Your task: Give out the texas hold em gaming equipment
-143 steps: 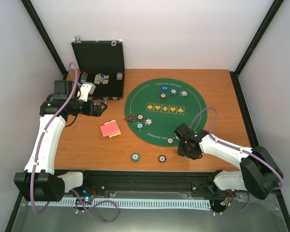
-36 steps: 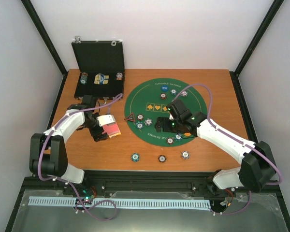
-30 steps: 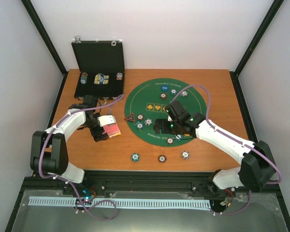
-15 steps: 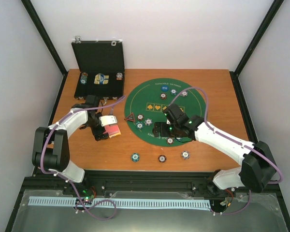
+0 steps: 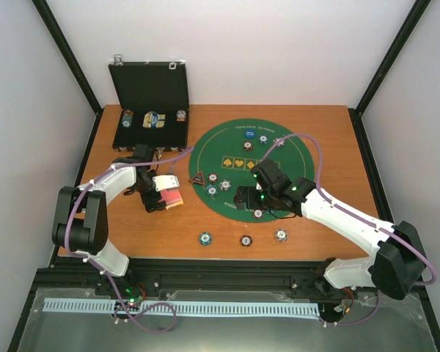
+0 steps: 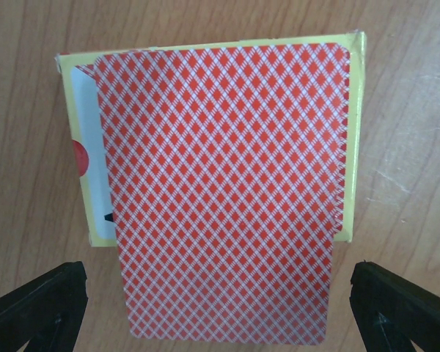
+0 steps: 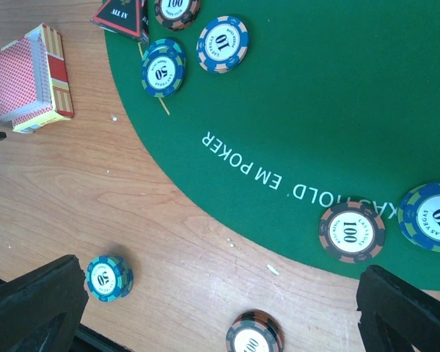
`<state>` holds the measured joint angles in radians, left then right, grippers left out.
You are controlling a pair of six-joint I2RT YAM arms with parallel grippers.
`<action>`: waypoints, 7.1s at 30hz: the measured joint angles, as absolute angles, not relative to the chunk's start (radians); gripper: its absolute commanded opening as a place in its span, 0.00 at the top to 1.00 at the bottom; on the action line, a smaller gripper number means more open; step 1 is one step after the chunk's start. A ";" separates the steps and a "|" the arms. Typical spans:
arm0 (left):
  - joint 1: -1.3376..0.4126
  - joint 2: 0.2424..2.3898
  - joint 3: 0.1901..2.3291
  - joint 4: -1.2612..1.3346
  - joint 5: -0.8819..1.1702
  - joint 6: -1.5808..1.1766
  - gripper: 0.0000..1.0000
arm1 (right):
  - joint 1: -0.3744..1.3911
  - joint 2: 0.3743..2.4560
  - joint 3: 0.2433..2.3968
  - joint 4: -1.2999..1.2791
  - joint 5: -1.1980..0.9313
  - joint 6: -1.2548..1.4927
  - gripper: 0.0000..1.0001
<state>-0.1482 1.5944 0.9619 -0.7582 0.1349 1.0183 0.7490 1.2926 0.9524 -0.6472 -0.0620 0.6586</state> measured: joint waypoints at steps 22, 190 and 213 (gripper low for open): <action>-0.153 1.666 0.955 -0.696 0.105 1.018 0.03 | 0.754 1.262 0.953 -0.682 -0.054 0.664 0.00; -0.306 0.934 0.859 -0.933 0.495 0.991 0.14 | 0.931 1.737 0.896 0.603 -0.701 1.291 0.97; -0.305 0.928 0.846 -0.939 0.490 1.015 0.38 | 0.944 1.737 0.895 0.640 -0.715 1.299 0.97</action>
<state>-0.3050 0.9276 0.8455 -0.9386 0.4900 1.0145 0.9443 1.7367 0.8951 0.6395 -0.7147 1.2991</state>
